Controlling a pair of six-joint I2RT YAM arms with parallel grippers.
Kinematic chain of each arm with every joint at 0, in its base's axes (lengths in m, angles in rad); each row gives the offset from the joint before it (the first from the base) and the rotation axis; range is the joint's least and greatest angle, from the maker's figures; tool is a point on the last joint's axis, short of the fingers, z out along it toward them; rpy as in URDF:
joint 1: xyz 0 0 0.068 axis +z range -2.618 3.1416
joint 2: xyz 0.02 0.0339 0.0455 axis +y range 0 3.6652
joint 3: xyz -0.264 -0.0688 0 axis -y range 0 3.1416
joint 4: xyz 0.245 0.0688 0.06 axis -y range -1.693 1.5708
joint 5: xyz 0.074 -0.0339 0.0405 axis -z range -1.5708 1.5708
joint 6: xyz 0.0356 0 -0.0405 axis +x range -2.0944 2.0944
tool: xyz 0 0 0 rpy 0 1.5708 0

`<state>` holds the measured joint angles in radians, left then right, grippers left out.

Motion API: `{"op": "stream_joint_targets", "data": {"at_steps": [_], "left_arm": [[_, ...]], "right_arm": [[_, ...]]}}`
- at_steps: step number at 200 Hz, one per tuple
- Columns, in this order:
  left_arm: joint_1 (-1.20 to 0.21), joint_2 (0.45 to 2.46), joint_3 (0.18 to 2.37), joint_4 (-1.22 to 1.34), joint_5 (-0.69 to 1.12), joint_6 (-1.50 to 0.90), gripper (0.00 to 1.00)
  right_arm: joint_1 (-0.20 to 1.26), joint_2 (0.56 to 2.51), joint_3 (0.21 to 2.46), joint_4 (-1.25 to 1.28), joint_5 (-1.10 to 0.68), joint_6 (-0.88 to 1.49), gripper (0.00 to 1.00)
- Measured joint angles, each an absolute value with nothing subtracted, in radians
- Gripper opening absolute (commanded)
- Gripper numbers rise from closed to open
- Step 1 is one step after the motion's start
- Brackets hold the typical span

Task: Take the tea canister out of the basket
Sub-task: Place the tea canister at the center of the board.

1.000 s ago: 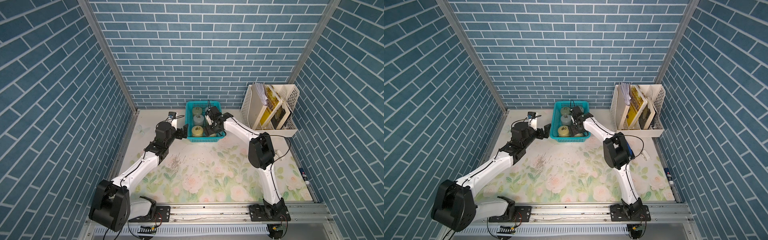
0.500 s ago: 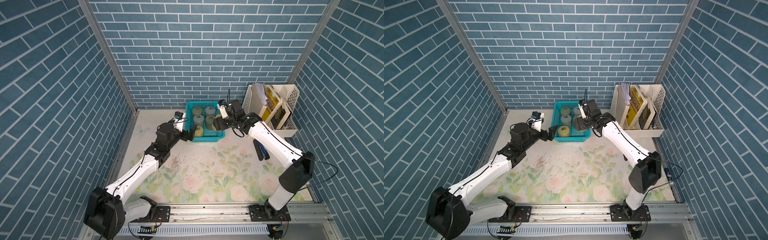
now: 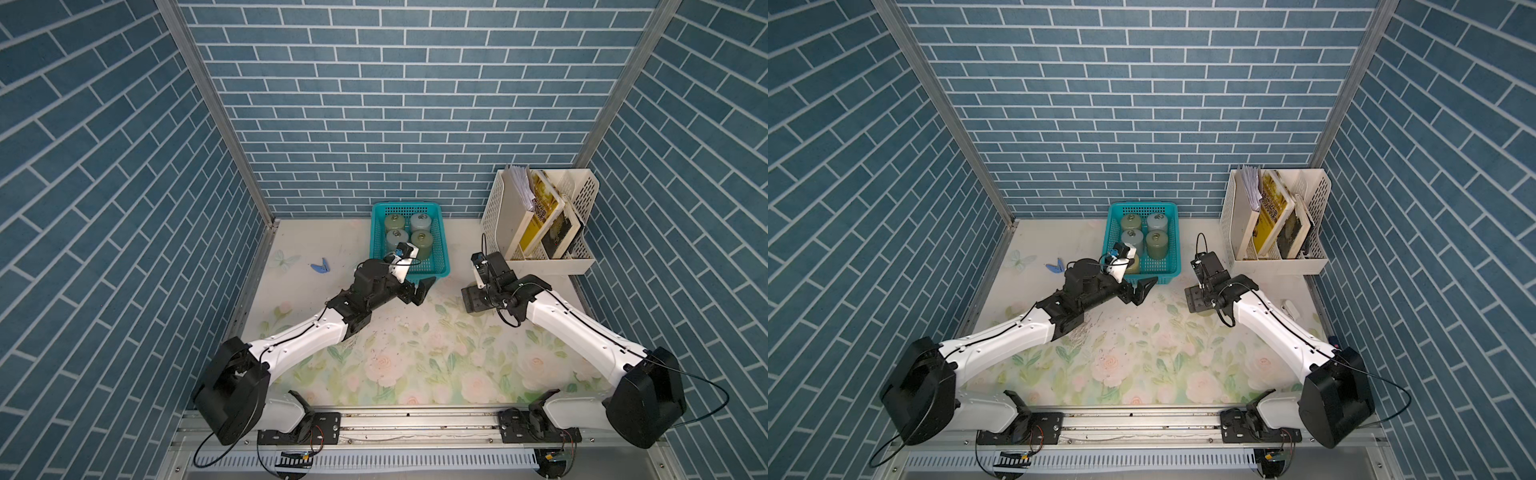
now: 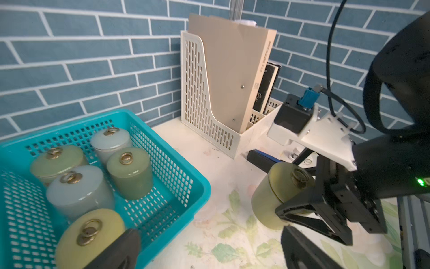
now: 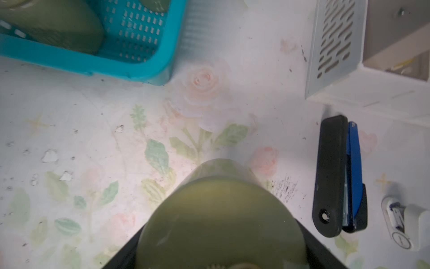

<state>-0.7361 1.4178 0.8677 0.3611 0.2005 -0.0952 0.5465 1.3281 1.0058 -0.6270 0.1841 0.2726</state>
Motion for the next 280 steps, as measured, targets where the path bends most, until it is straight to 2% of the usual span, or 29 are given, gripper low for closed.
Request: {"op": "stream_joint_targets", "data": {"at_steps": [45,153,209,237,259,280], "left_arm": [[-0.771,1.503,0.898,0.396,0.214,-0.095,1.0],[-0.771,1.574,0.92,0.433,0.222,-0.097,1.0],[-0.771,1.577,0.922,0.436,0.222,-0.097,1.0],[-0.771,1.577,0.923,0.435,0.221,-0.097,1.0],[-0.771,1.577,0.926,0.434,0.218,-0.097,1.0],[-0.771,1.577,0.927,0.432,0.218,-0.097,1.0]], "right_arm": [[0.464,1.333,0.945,-0.554,0.164,0.292,0.0],[0.449,1.389,0.857,-0.44,0.138,0.292,0.0],[0.448,1.389,0.831,-0.416,0.138,0.292,0.32],[0.448,1.39,0.831,-0.413,0.138,0.292,0.75],[0.448,1.39,0.831,-0.411,0.138,0.292,0.98],[0.448,1.391,0.831,-0.394,0.14,0.294,1.0]]}}
